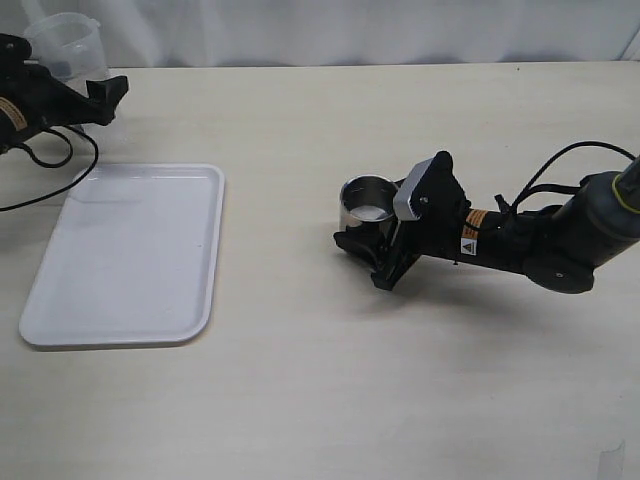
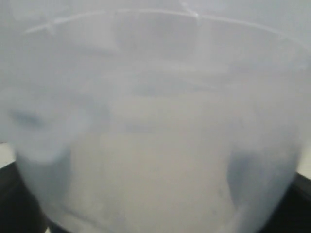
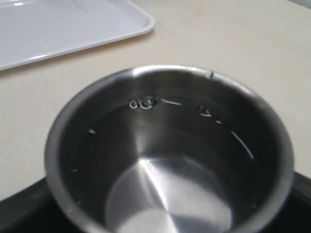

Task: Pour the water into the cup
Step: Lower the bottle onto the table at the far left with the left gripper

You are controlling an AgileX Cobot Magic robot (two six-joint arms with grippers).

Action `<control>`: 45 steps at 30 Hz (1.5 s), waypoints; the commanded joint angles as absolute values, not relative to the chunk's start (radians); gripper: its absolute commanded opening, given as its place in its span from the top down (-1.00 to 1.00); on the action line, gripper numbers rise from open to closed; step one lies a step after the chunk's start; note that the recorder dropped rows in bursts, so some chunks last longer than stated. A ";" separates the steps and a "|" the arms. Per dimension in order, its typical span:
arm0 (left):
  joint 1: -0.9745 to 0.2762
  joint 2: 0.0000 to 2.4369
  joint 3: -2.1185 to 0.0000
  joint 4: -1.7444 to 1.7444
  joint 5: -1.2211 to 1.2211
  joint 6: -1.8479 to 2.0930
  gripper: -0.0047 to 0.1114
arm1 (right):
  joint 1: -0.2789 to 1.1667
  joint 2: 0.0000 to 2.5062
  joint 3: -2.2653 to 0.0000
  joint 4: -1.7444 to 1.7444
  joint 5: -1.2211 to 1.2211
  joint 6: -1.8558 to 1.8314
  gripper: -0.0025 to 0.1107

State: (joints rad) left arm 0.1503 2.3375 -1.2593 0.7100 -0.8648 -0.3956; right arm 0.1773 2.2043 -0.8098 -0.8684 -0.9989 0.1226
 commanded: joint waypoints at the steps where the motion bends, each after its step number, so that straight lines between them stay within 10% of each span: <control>1: 0.150 2.335 -1.262 0.719 -0.853 -0.396 -0.54 | 0.178 2.200 -0.814 -0.872 -1.020 0.120 0.88; 9: 0.150 2.335 -1.262 0.661 -0.838 -0.389 -0.89 | 0.178 2.200 -0.814 -0.872 -1.020 0.120 0.88; 45: 0.221 2.233 -1.090 0.774 -0.898 -0.337 -0.89 | 0.178 2.200 -0.814 -0.872 -1.020 0.120 0.88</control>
